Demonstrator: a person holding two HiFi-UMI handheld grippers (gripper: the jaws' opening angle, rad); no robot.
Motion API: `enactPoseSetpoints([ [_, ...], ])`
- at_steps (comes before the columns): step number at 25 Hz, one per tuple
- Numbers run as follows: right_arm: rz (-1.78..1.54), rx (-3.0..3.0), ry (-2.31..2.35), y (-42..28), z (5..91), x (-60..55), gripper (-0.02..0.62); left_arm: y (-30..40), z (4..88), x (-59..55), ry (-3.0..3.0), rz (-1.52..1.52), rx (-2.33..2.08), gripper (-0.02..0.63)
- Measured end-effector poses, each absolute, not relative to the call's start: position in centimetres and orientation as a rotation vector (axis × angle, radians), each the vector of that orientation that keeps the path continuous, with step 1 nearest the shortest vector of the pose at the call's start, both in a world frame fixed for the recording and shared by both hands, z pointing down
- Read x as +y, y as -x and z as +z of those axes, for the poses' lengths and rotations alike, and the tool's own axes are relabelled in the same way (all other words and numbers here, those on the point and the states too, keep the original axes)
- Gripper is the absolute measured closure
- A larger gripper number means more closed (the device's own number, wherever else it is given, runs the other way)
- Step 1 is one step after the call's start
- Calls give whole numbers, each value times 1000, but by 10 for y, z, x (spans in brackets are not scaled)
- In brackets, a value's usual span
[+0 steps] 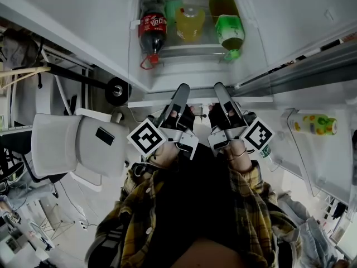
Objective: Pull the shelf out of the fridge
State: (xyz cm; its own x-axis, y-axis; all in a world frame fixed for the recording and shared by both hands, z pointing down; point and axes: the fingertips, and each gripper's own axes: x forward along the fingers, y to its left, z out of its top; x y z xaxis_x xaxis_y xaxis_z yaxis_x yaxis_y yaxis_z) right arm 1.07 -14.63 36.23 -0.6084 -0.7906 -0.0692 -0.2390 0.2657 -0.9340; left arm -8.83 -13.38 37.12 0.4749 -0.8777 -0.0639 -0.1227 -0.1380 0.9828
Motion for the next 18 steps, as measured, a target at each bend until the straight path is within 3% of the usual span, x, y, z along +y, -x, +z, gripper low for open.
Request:
enactPoseSetpoints([
  [18, -1353, 2008, 905, -11, 362, -142, 529, 87, 370, -129, -1586, -847, -885, 563],
])
